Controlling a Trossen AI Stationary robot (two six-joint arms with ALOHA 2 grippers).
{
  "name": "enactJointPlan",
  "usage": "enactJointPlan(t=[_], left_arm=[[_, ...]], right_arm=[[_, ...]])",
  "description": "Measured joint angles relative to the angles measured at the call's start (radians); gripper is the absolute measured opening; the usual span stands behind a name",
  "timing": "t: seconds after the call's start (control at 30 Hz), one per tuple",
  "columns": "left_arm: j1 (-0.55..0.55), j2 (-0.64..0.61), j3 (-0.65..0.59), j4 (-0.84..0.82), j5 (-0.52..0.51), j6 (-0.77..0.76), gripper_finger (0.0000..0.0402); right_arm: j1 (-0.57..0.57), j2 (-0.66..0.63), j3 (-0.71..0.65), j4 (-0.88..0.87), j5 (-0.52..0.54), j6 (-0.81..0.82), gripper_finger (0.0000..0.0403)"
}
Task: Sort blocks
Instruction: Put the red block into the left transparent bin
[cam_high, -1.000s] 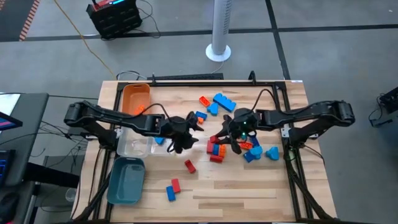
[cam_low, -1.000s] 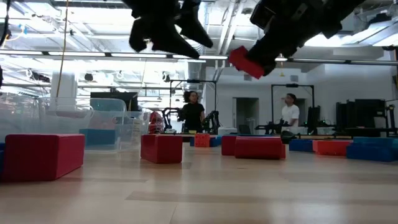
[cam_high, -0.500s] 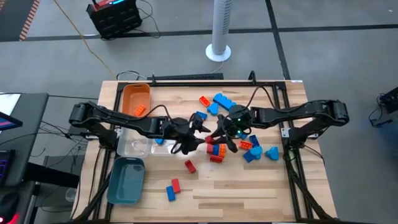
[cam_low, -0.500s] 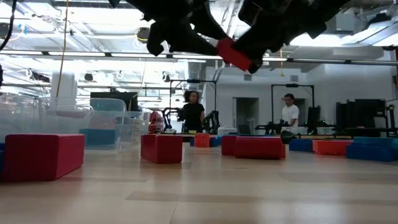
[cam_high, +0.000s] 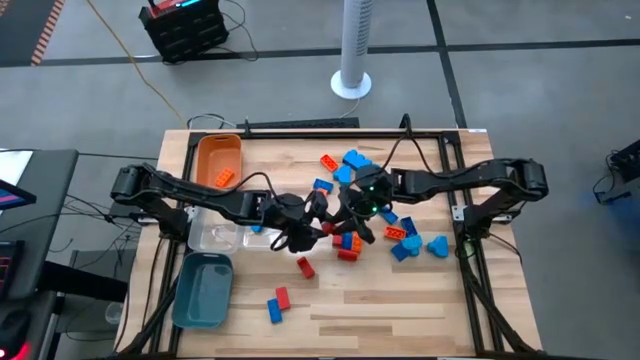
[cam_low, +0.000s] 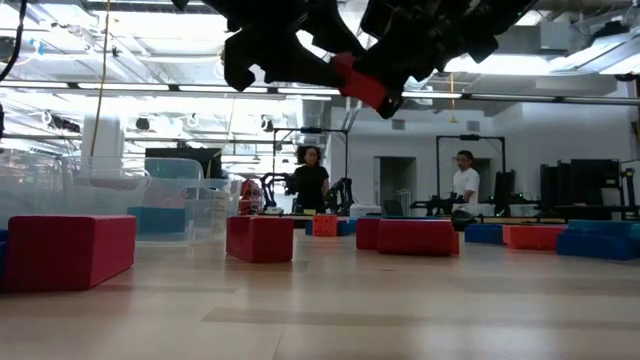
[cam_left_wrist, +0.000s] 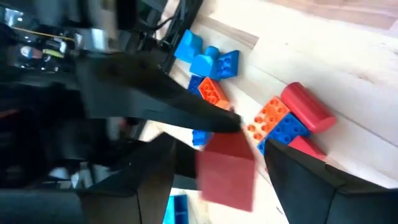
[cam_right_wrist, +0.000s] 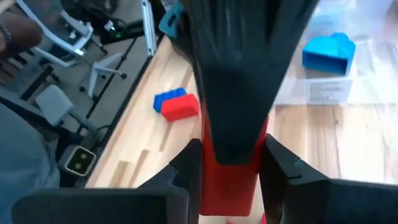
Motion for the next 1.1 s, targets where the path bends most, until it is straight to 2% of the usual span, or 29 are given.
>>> enactJointPlan(t=[0.47,0.57,0.77,0.93,1.0,1.1], left_arm=[[0.0,0.0,0.0,-0.007,-0.002,-0.002,0.0127],[0.0,0.0,0.0,-0.011,-0.003,-0.01,0.0099],[0.0,0.0,0.001,-0.023,-0.003,-0.048,0.0096],[0.001,-0.005,0.001,-0.081,-0.016,-0.135,0.0102],[0.001,-0.007,0.001,-0.119,-0.04,-0.181,0.0102],[0.0,-0.024,0.001,-0.229,-0.129,-0.283,0.0101]], right_arm=[[0.003,-0.001,0.002,0.011,-0.006,0.006,0.0116],[0.003,-0.001,0.002,0.019,-0.006,0.006,0.0127],[-0.001,-0.003,0.002,0.032,-0.006,0.006,0.0196],[-0.037,-0.048,0.002,-0.087,0.005,-0.007,0.024],[-0.049,-0.08,0.002,-0.161,0.054,-0.032,0.0245],[-0.056,-0.121,0.002,-0.282,0.196,-0.062,0.0244]])
